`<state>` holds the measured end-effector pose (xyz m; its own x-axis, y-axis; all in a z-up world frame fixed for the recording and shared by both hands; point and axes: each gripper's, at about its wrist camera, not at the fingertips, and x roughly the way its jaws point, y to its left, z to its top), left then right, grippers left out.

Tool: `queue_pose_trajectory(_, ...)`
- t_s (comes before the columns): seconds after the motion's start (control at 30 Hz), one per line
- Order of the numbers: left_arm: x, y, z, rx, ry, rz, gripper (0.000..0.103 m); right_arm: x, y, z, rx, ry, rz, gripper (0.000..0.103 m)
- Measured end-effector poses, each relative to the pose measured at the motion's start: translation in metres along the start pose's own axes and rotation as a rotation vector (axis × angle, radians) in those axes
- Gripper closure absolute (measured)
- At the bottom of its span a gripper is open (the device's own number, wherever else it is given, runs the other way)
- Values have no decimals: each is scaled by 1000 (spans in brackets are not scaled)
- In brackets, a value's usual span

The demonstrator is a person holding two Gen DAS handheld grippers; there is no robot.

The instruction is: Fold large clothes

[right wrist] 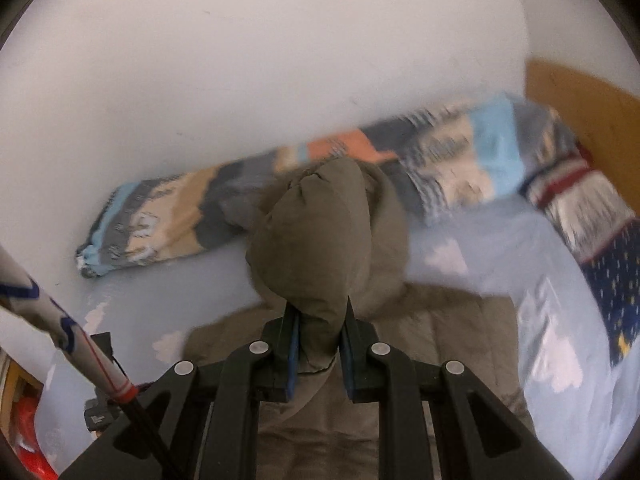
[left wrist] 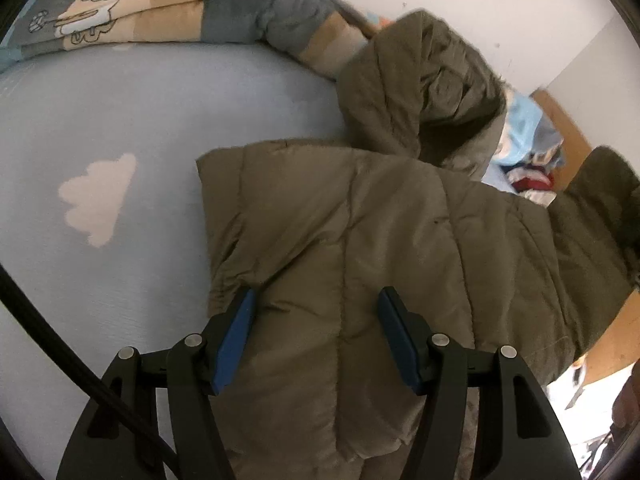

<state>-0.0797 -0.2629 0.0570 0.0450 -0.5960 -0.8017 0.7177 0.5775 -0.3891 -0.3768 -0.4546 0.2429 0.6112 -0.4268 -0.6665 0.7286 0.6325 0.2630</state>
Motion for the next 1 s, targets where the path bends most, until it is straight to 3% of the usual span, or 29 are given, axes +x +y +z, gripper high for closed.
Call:
queue_pose_trajectory(0.2,7,-5,0,31,17,40,37,55,-76,-47,161,131,12,85)
queue_pose_trajectory(0.4,22,-15,1,87,42,107,33,99,-126,-90,283,254,-3,84)
queue_pose_trajectory(0.47,24,-19,1,96,45,128,33,104,-143,-104,362,291,-6,69)
queue_pose_trajectory(0.6,15,-20,3,106,47,136,33,82,-170,-110,477,300,52,54)
queue_pose_trajectory(0.63,10,-21,6,110,43,143,33,68,-173,-108,464,292,25,48)
queue_pose_trajectory(0.83,-22,-42,17,144,-72,190,33,3,-150,-83,172,133,-111,47)
queue_pose_trajectory(0.9,-20,-51,16,169,-84,210,33,4,-132,-77,67,103,-132,48)
queue_pose_trajectory(1.0,-2,-61,12,205,-65,249,33,27,-109,-75,-10,124,-132,61)
